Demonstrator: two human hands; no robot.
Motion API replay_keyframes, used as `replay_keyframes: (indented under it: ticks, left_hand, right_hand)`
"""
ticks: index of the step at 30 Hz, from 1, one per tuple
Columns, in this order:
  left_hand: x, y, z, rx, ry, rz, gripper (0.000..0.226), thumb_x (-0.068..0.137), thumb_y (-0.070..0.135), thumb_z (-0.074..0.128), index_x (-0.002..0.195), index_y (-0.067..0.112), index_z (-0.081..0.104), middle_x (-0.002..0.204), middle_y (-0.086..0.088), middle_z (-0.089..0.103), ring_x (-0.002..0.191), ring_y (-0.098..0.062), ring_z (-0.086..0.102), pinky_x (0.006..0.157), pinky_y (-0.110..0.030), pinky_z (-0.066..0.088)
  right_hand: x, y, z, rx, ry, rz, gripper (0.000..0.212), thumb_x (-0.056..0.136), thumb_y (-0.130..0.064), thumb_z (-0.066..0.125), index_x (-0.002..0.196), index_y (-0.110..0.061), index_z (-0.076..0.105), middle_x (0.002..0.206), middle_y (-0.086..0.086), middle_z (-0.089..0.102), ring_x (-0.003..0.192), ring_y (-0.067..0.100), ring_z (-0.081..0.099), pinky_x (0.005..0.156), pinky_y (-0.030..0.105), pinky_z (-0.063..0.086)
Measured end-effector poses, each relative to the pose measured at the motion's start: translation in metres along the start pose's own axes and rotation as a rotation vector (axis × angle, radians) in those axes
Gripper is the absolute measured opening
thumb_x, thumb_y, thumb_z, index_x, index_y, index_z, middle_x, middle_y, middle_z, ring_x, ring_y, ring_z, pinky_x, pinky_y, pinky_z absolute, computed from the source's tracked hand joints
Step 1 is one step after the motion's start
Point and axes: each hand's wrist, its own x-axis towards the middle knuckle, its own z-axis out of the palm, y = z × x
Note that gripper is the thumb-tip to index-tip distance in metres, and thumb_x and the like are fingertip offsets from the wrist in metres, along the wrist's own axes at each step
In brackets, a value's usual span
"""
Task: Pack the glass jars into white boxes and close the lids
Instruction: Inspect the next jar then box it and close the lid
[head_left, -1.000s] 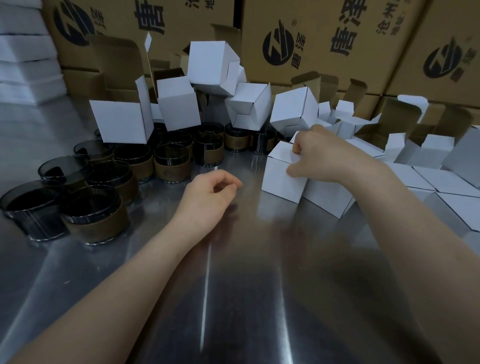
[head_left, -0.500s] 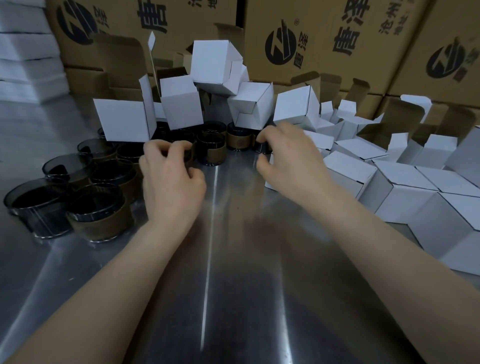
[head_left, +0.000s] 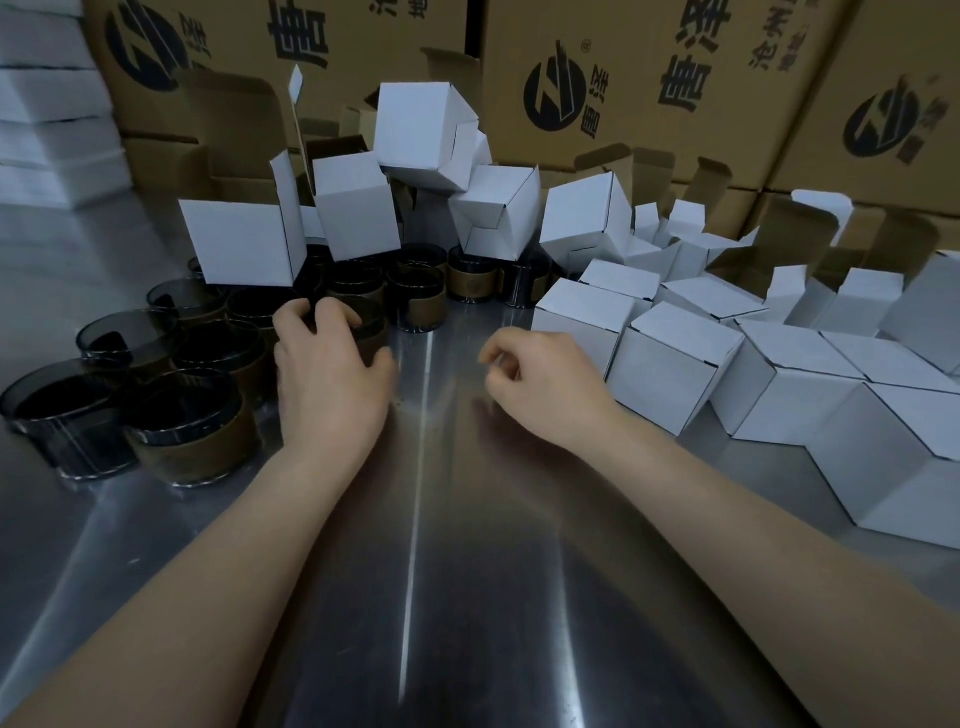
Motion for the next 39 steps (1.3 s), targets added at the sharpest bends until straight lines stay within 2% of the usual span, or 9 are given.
replay_keyframes:
  ticks: [3,6,13,18,20,25,31,36,39]
  left_hand:
    - [0.0,-0.001,0.001,-0.057,0.018,0.002,0.035,0.088,0.02,0.07,0.114,0.012,0.048,0.14,-0.014,0.037,0.106,-0.024,0.05,0.083,-0.037,0.046]
    - [0.002,-0.001,0.002,-0.082,0.061,0.022,0.031,0.086,0.017,0.072,0.102,0.015,0.046,0.116,-0.009,0.049,0.088,-0.014,0.044,0.071,-0.029,0.036]
    - [0.0,0.006,0.006,-0.117,0.03,0.147,0.039,0.076,0.017,0.08,0.093,0.02,0.045,0.102,0.0,0.045,0.088,-0.01,0.042,0.064,-0.014,0.031]
    - [-0.005,0.013,0.008,-0.27,-0.065,0.289,0.06,0.072,0.012,0.082,0.116,0.025,0.042,0.117,0.009,0.046,0.109,-0.006,0.045,0.086,-0.011,0.035]
    - [-0.008,0.016,0.009,-0.35,-0.108,0.323,0.076,0.071,0.01,0.082,0.129,0.029,0.037,0.123,0.012,0.046,0.118,-0.004,0.046,0.097,-0.016,0.038]
    - [-0.011,0.019,0.01,-0.434,-0.146,0.396,0.09,0.073,0.012,0.081,0.14,0.035,0.025,0.127,0.01,0.048,0.122,0.0,0.047,0.098,-0.009,0.036]
    - [-0.012,0.019,0.008,-0.474,-0.174,0.442,0.09,0.072,0.005,0.078,0.142,0.025,0.026,0.128,0.004,0.048,0.123,-0.003,0.049,0.103,-0.017,0.041]
    - [-0.013,0.02,0.006,-0.515,-0.194,0.409,0.092,0.07,0.01,0.079,0.144,0.021,0.025,0.128,-0.001,0.05,0.123,-0.006,0.052,0.104,-0.022,0.042]
    - [-0.013,0.02,0.006,-0.511,-0.206,0.358,0.095,0.07,0.01,0.084,0.144,0.023,0.025,0.132,0.0,0.05,0.125,-0.008,0.051,0.107,-0.029,0.041]
  right_hand:
    - [0.0,0.001,0.002,0.052,0.024,-0.001,0.02,0.089,-0.017,0.054,0.102,-0.022,0.067,0.08,-0.007,0.062,0.084,0.02,0.06,0.078,0.038,0.053]
    - [-0.002,0.0,0.006,0.103,0.05,0.0,0.021,0.089,-0.015,0.053,0.104,-0.021,0.067,0.078,-0.007,0.061,0.084,0.021,0.06,0.079,0.04,0.052]
    - [-0.003,-0.001,0.013,0.227,0.082,-0.025,0.038,0.087,-0.019,0.061,0.125,-0.022,0.057,0.088,-0.005,0.064,0.079,0.014,0.056,0.079,0.036,0.05]
    - [-0.002,0.001,0.019,0.38,0.083,-0.019,0.068,0.083,-0.019,0.073,0.143,-0.019,0.043,0.111,-0.002,0.056,0.093,0.011,0.051,0.081,0.021,0.041]
    - [-0.001,0.001,0.02,0.437,0.086,-0.025,0.077,0.08,-0.016,0.076,0.147,-0.018,0.038,0.123,0.001,0.054,0.103,0.012,0.052,0.087,0.022,0.043]
    - [0.0,0.004,0.02,0.482,0.115,-0.075,0.082,0.076,-0.008,0.077,0.148,-0.014,0.037,0.138,0.004,0.052,0.119,0.017,0.053,0.102,0.03,0.044]
    - [-0.002,0.002,0.021,0.551,0.177,-0.171,0.066,0.074,-0.001,0.078,0.134,-0.012,0.052,0.125,-0.007,0.058,0.117,0.011,0.054,0.098,0.02,0.042]
    - [-0.002,0.003,0.02,0.554,0.213,-0.179,0.062,0.072,0.002,0.075,0.127,-0.013,0.054,0.113,-0.014,0.057,0.103,-0.001,0.054,0.083,0.009,0.04]
    - [-0.002,0.003,0.019,0.549,0.254,-0.191,0.062,0.07,0.002,0.075,0.126,-0.012,0.052,0.114,-0.012,0.057,0.101,0.004,0.056,0.083,0.012,0.042]
